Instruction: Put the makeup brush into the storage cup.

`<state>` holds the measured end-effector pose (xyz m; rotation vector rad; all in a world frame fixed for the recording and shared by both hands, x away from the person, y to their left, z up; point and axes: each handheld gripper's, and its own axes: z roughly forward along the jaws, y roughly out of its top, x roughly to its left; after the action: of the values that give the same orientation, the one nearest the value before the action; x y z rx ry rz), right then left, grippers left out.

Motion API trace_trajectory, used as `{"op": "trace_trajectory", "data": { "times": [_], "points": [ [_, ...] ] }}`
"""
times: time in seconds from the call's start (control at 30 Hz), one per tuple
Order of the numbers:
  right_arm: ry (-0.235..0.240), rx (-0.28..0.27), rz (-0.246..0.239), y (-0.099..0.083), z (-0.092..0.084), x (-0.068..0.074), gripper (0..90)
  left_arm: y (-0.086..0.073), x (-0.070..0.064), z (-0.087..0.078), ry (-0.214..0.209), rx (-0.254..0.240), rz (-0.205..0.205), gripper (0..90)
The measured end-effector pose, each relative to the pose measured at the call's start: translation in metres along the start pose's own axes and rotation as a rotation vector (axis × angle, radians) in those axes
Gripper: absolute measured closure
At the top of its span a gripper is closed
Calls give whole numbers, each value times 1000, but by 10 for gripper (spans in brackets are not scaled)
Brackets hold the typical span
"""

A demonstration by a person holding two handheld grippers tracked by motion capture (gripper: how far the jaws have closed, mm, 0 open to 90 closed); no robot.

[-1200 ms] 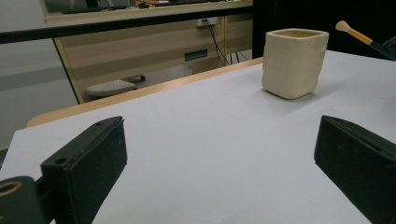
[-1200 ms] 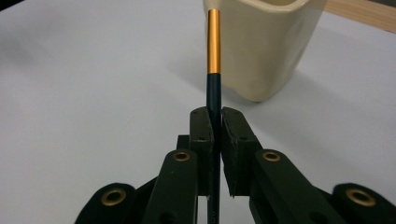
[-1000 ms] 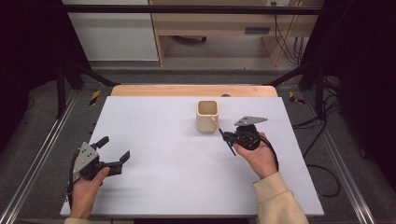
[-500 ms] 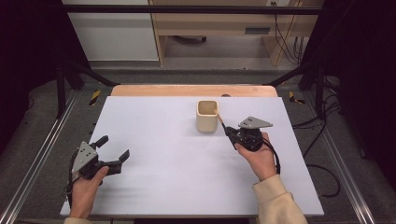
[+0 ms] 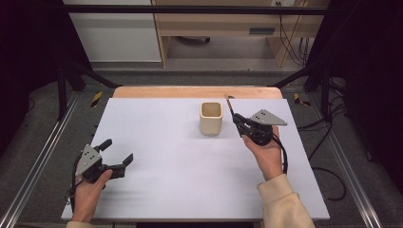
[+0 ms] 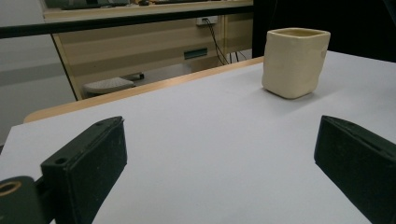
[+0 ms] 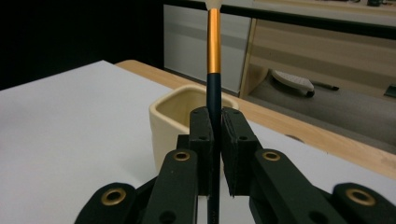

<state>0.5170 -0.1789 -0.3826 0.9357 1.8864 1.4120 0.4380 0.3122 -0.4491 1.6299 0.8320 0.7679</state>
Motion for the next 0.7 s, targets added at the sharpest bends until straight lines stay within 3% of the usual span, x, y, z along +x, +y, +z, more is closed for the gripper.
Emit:
{"op": "trace_trajectory", "data": {
  "times": [0.3, 0.7],
  "points": [
    [11, -84, -4, 24, 14, 0, 835, 1, -3, -2, -4, -3, 5, 18],
    [12, -179, -5, 43, 26, 0, 835, 2, -4, -2, -6, -5, 13, 18]
  ]
}}
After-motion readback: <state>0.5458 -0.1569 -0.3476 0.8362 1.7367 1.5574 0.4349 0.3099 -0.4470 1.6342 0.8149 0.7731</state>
